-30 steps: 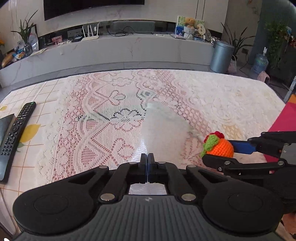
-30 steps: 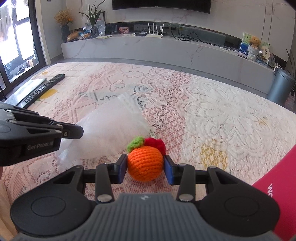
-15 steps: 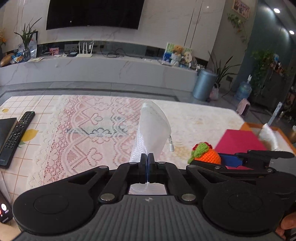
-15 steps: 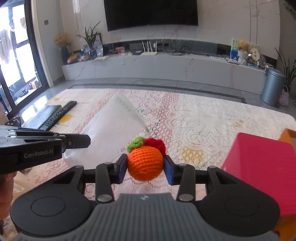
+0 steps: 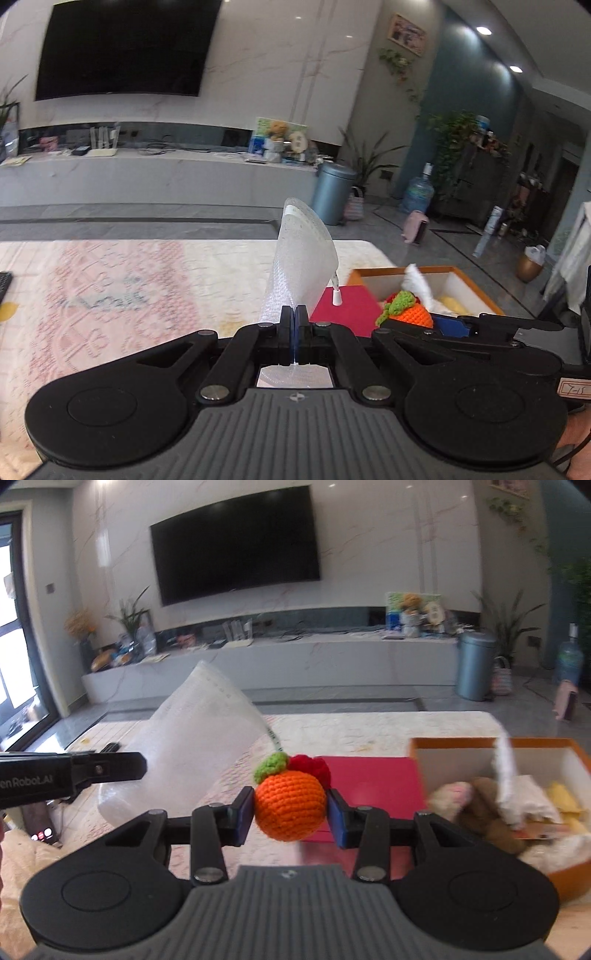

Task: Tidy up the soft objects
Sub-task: 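Carry bag and ball into the orange shoebox and open both tools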

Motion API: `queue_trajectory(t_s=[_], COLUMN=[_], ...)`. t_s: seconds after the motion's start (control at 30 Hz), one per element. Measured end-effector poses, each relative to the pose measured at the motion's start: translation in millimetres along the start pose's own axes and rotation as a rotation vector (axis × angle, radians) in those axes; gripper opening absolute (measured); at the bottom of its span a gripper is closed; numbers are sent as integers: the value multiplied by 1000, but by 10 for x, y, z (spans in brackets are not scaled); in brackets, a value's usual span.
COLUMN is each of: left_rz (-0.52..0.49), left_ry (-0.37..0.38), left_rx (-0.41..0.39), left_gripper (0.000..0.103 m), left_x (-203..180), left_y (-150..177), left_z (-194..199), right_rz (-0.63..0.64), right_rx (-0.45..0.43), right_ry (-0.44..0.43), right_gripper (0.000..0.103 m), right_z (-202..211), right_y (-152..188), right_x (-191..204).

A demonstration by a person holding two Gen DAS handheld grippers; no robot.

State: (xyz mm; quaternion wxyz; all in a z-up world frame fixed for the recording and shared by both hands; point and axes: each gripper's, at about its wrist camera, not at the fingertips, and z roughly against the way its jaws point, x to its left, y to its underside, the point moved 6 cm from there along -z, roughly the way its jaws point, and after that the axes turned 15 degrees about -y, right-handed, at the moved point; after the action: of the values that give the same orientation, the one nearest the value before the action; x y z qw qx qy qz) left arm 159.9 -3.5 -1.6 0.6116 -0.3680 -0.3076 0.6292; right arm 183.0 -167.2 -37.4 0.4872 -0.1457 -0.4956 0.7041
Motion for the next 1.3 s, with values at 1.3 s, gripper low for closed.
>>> queue_trajectory(t_s=[1.3], left_rz=[-797], left_ry=[186], left_rx=[343], left_gripper=[6], left_x=[-2203], left_y=[540], left_z=[-1626], right_rz=[-354], right_rx=[334], right_ry=[44], right_gripper=[42], right_z=[21], right_y=[284], right_x=[-2186])
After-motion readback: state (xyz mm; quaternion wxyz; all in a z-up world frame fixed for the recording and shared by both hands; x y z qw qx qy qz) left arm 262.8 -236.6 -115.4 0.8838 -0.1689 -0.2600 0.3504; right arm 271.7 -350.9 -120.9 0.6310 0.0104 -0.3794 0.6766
